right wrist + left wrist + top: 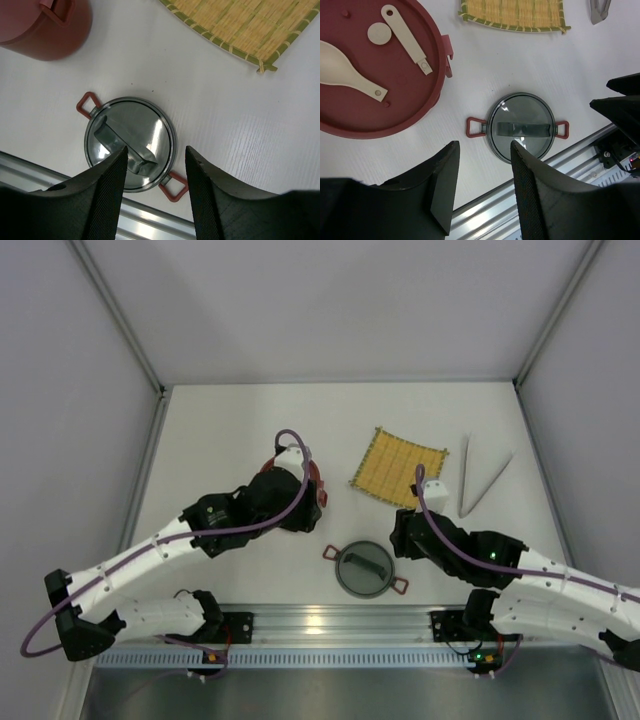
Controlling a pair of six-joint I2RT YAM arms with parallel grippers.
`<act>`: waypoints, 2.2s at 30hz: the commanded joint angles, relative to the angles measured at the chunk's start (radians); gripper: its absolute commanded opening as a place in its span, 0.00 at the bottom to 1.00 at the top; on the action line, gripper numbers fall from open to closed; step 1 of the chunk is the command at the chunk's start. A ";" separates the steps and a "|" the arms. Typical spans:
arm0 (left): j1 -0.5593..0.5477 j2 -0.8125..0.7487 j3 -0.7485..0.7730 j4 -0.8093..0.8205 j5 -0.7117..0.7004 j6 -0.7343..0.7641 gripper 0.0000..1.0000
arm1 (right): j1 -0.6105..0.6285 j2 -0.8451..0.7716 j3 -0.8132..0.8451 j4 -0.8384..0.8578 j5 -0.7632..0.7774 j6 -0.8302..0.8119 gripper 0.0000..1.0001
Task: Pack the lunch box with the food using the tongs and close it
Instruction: Pick up the box lid from the center of the board.
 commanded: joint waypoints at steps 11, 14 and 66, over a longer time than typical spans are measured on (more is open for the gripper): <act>-0.048 0.090 0.025 0.062 0.067 -0.013 0.50 | 0.017 -0.020 0.011 0.010 0.038 0.010 0.50; -0.071 0.133 -0.004 0.087 0.096 -0.028 0.50 | 0.017 -0.040 0.011 -0.004 0.052 0.016 0.50; -0.372 0.320 0.011 0.030 -0.433 -1.007 0.56 | 0.017 -0.193 -0.032 0.073 -0.101 -0.091 0.53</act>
